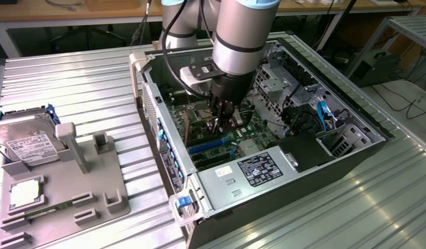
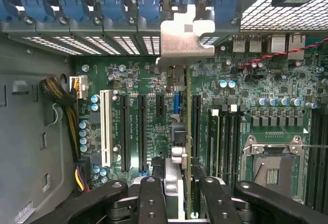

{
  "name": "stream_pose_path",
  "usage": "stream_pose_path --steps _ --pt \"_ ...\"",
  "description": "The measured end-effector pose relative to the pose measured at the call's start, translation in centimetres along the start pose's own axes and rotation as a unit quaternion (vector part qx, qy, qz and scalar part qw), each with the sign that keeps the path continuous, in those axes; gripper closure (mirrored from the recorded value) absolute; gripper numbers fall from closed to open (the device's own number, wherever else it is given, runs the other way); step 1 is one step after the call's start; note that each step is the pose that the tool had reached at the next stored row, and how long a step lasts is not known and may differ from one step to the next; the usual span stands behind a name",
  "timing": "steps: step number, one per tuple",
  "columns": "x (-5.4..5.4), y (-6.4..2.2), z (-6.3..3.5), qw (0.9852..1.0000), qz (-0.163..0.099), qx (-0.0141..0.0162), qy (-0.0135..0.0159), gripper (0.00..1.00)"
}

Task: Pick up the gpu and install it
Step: 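Insert the gpu into the slot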

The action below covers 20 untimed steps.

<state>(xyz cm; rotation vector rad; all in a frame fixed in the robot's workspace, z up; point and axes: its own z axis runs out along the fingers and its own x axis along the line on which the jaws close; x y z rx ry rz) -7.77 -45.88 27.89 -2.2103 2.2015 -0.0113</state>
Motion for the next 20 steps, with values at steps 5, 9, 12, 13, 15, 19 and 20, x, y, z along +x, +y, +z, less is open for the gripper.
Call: stream_pose_path --steps 5,9,12,13,15,19,20 --pt "-0.1 0.03 0.46 1.0 0.0 0.0 0.0 0.69" --pt "-0.2 0.04 0.78 1.0 0.0 0.0 0.0001 0.69" --pt "-0.4 0.06 0.99 1.0 0.0 0.0 0.0002 0.69" --pt "-0.5 0.06 1.08 1.0 0.0 0.0 0.0002 0.69" --pt "-0.5 0.06 1.12 1.0 0.0 0.0 0.0002 0.69" --pt "-0.5 0.15 1.15 1.0 0.0 0.0 0.0003 0.69" --pt "-0.5 0.19 1.18 1.0 0.0 0.0 0.0002 0.69"
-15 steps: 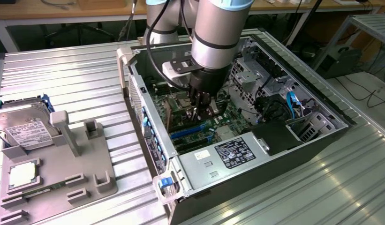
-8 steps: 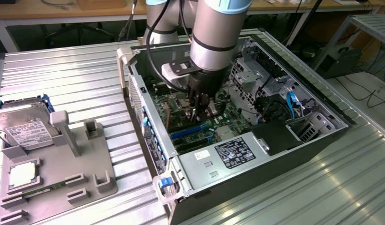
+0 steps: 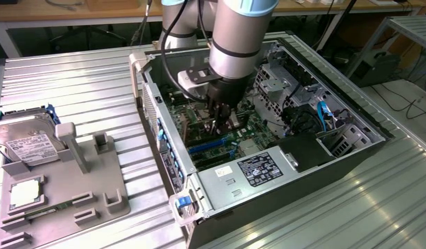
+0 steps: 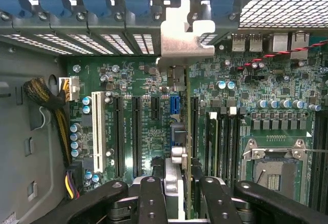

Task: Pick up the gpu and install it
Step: 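Insert the gpu into the slot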

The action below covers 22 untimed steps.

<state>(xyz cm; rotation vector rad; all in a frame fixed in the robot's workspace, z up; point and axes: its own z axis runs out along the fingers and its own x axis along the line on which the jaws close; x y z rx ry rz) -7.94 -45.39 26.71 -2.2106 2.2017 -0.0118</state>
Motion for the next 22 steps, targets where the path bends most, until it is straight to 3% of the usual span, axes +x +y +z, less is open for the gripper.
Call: stream_pose_path --steps 5,9,22 --pt "0.0 0.03 0.37 1.0 0.0 0.0001 0.0 0.69" --pt "0.0 0.33 0.62 1.0 0.0 0.0038 0.0008 0.69" --pt "0.2 0.95 1.15 1.0 0.0 0.0038 0.0009 0.69"
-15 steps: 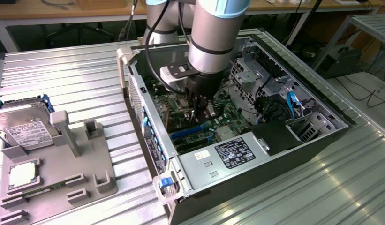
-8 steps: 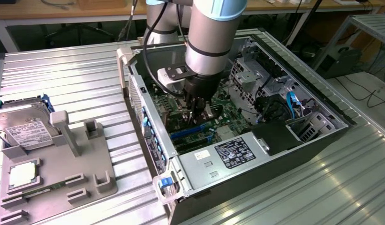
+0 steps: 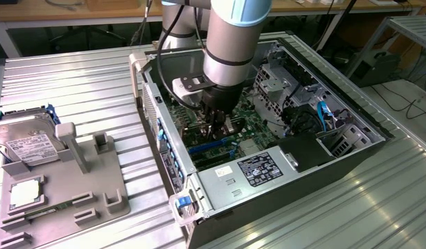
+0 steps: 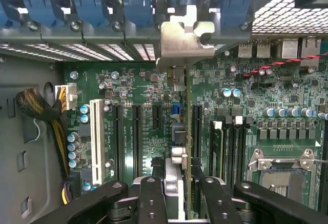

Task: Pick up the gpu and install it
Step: 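Insert the gpu into the slot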

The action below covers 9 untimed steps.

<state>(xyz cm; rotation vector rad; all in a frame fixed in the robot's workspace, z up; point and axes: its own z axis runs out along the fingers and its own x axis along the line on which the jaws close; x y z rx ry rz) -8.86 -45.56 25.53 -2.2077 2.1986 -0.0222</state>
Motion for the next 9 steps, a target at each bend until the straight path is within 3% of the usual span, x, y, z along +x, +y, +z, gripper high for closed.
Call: stream_pose_path --steps 9 --pt "0.03 0.26 0.63 1.0 0.0 0.0 0.0 0.69"
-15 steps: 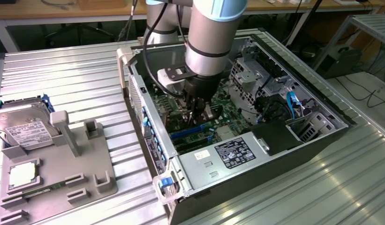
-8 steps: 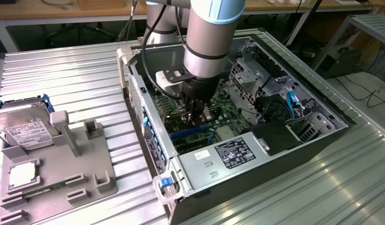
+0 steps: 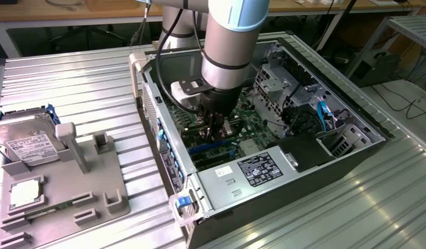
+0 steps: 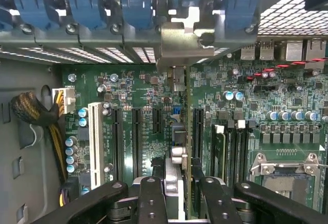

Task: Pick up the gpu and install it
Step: 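Insert the gpu into the slot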

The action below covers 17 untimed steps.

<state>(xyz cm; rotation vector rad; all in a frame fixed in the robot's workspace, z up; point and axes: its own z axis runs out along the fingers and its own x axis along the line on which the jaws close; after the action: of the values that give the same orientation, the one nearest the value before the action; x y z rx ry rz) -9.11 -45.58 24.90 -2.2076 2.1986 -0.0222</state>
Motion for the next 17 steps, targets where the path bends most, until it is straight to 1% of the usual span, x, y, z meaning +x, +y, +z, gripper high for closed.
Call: stream_pose_path --steps 4,5,8,11,17 --pt "0.01 0.16 0.26 1.0 0.0 -0.0006 0.0 0.69" --pt "0.01 0.18 0.34 1.0 0.0 -0.0014 0.0 0.69" --pt "0.16 0.27 0.44 1.0 0.0 -0.0024 0.0 0.69" --pt "0.16 0.56 0.45 1.0 0.001 -0.0039 -0.0002 0.69" --pt "0.13 0.76 0.59 1.0 0.001 -0.0042 -0.0001 0.69"
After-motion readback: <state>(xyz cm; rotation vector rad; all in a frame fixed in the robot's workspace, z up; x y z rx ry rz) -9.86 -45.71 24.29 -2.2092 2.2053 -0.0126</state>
